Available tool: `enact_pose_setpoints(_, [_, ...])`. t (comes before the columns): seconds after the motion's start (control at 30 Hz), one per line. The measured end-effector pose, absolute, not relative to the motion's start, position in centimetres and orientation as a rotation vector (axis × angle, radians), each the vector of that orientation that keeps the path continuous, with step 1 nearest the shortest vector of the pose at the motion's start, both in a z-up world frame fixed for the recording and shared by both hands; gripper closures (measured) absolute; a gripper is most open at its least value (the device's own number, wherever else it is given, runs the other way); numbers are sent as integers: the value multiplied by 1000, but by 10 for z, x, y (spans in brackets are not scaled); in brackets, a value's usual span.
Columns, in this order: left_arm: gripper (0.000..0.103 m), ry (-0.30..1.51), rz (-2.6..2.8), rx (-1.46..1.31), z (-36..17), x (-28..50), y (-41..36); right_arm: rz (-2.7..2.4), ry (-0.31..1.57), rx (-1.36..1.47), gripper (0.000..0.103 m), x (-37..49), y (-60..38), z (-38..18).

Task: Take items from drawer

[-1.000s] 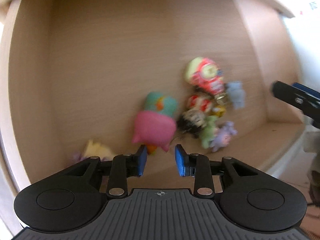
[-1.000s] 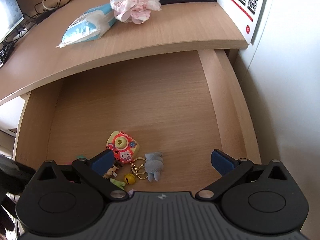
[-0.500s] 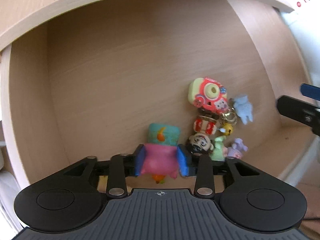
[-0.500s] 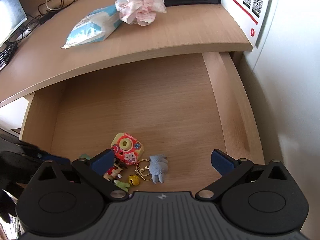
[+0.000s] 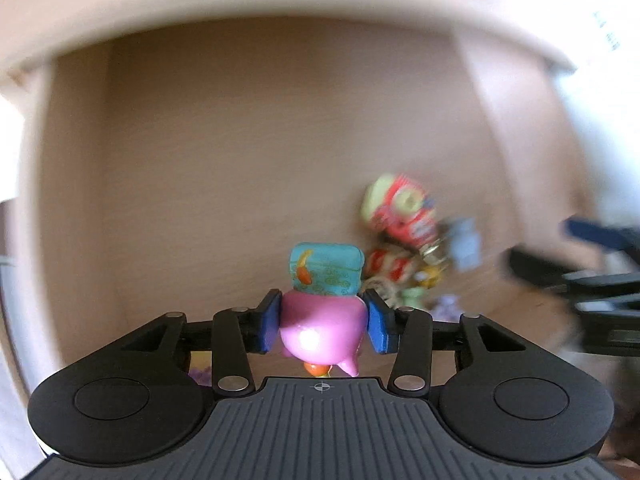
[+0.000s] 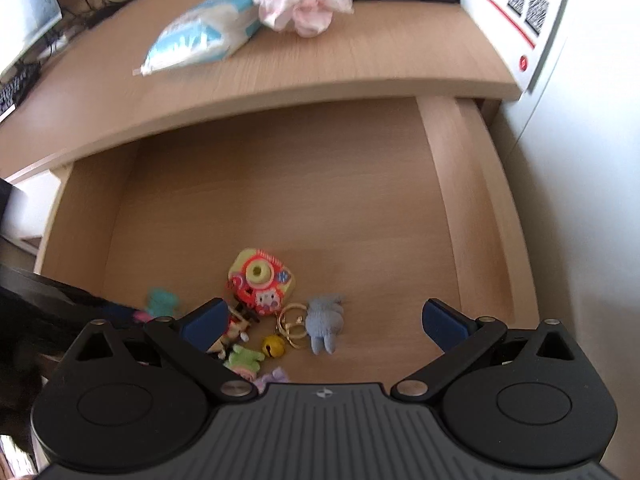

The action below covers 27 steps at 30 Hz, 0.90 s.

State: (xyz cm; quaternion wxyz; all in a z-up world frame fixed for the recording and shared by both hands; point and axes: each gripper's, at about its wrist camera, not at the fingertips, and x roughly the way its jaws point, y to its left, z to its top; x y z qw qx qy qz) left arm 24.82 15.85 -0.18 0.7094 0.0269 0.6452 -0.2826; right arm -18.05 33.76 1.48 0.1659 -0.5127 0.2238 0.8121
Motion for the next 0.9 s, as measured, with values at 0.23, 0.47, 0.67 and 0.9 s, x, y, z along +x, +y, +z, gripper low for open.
enact_pose_setpoints(0.23, [55,1274,-641,-102,77,255,223,2439,659,-1654,0,-219,308,2])
enact_pose_setpoints(0.47, [55,1204,-503,-221,89,255,265,2654,599,-2003,17,-287,232,-16])
enact_pose_setpoints(0.67, [55,1186,-438,-274,83,247,278,2699,372,-2247,43,-319,179,-37])
enact_pose_setpoints(0.9, [55,1209,-447,-312,72,242,287,2628,272,-2163,57,-316,193,-35])
